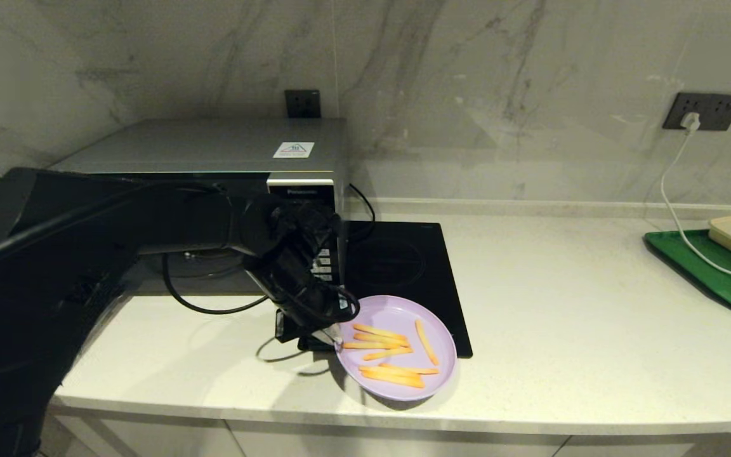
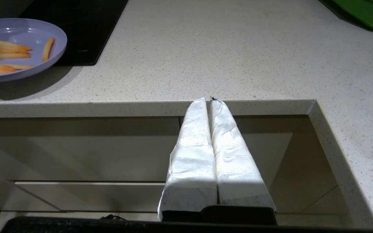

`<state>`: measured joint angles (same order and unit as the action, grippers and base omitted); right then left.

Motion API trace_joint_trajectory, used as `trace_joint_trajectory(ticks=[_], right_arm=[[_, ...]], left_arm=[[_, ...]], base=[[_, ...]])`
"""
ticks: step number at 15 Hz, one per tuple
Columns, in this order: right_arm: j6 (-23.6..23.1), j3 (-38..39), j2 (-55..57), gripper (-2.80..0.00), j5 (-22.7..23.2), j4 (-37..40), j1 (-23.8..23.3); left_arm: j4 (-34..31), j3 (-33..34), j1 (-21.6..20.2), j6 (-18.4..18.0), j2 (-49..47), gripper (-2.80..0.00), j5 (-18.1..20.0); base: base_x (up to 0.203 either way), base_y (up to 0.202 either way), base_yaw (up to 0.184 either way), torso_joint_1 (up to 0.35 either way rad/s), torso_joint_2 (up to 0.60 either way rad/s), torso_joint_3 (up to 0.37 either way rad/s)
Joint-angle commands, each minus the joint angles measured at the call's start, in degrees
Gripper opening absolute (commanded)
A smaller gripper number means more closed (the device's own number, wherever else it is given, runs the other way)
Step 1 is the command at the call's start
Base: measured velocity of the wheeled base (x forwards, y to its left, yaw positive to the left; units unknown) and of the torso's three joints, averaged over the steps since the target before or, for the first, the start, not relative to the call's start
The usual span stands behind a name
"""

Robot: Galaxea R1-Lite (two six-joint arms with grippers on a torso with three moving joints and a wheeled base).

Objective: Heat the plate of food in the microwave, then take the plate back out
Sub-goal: Put the plate in the microwave oven

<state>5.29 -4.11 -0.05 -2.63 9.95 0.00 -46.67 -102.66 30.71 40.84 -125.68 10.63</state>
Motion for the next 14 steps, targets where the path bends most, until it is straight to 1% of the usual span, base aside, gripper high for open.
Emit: trace_joint_trajectory(ticks=[1,3,6,8,11,13,14], right_arm=[[0.1,0.0,0.0,-2.80,0.0,0.1,0.0],[0.1,0.0,0.0,-2.80,0.0,0.1,0.0],[0.1,0.0,0.0,-2.80,0.0,0.1,0.0],[0.1,0.0,0.0,-2.80,0.0,0.1,0.0],[0.1,0.0,0.0,-2.80,0.0,0.1,0.1],[0.0,0.0,0.0,-2.80,0.0,0.1,0.1],[0.0,0.0,0.0,-2.80,0.0,0.1,0.0]], left_arm=[[0.5,1.8,-0.9,0.1,2.8,-2.80,1.9],[0.5,2.9,-1.9,0.0,3.9,-2.80,3.0],[0.6,4.8,-3.2,-0.1,6.0,-2.80,3.2],[1.5,7.2,-3.9,0.0,7.6,-2.80,3.3],[5.8,14.8,-5.4,0.0,11.4,-2.80,3.3],[8.6,19.3,-7.4,-0.1,14.4,-2.80,3.4],[9.3,20.6,-8.6,-0.1,15.6,-2.80,3.6]], base=[[0.000,0.000,0.000,0.000,0.00,0.000],[0.000,0.000,0.000,0.000,0.00,0.000],[0.000,0.000,0.000,0.000,0.00,0.000],[0.000,0.000,0.000,0.000,0.00,0.000],[0.000,0.000,0.000,0.000,0.00,0.000],[0.000,0.000,0.000,0.000,0.00,0.000],[0.000,0.000,0.000,0.000,0.00,0.000]])
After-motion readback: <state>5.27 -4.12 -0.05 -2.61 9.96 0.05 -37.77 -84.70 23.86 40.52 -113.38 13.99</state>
